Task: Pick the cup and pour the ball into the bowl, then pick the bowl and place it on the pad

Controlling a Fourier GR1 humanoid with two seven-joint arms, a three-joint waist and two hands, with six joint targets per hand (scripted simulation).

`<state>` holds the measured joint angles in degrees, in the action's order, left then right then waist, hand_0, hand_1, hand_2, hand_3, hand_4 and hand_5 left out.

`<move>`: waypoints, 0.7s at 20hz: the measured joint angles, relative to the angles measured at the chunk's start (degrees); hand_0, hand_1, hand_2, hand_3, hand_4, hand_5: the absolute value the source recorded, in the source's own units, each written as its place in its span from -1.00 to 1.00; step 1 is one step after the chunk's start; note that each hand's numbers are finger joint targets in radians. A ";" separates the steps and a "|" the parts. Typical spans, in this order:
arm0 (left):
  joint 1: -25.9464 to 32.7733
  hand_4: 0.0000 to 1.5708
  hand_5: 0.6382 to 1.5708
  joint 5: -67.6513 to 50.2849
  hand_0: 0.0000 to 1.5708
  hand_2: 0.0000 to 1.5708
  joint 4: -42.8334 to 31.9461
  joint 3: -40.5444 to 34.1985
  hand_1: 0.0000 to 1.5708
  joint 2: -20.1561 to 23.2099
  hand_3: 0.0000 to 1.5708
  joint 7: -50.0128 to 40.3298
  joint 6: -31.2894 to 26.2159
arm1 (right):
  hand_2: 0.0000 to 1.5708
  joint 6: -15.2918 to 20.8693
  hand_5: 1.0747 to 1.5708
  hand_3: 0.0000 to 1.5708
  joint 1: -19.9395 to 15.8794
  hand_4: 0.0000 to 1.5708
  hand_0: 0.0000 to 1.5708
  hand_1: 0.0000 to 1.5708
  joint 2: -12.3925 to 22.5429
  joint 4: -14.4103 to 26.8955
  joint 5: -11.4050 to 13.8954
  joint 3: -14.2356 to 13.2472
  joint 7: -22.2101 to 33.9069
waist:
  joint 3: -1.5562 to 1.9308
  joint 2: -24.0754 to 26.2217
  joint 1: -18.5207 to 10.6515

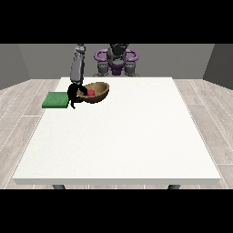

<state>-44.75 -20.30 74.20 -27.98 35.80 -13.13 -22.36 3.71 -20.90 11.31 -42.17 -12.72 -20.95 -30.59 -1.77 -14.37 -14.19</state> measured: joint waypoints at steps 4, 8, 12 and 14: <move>0.63 0.52 0.90 -0.39 -1.00 -1.00 -1.63 -0.54 -1.00 0.42 -1.00 -0.05 -0.49 | 1.00 2.66 0.89 0.50 0.48 0.27 1.00 1.00 0.68 -1.92 0.31 1.65 5.04 | 1.06 1.35 -0.04; 1.90 0.53 0.93 -0.08 -1.00 -1.00 -3.49 -0.88 -1.00 0.71 -1.00 0.15 -0.75 | 1.00 4.04 0.95 0.31 -0.22 0.33 1.00 1.00 2.65 -3.46 0.36 3.79 13.99 | 2.06 3.06 0.66; 4.25 0.53 0.93 0.65 -1.00 -1.00 -5.51 -1.85 -1.00 1.15 -1.00 2.00 -1.15 | 1.00 3.13 0.95 0.05 0.15 0.33 1.00 1.00 12.16 -4.30 2.46 4.22 23.26 | 1.74 3.70 3.47; 5.57 0.53 0.94 1.22 -1.00 -1.00 -6.56 -2.30 -1.00 1.34 -1.00 3.64 -1.42 | 1.00 2.46 0.98 -0.09 -0.35 0.34 1.00 1.00 16.74 -4.56 3.44 4.26 27.45 | 1.68 4.06 4.90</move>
<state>-39.17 -19.07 67.64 -30.28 37.14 -9.49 -23.78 6.17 -21.25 28.05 -46.72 -9.28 -16.69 -3.14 -0.09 -10.31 -9.29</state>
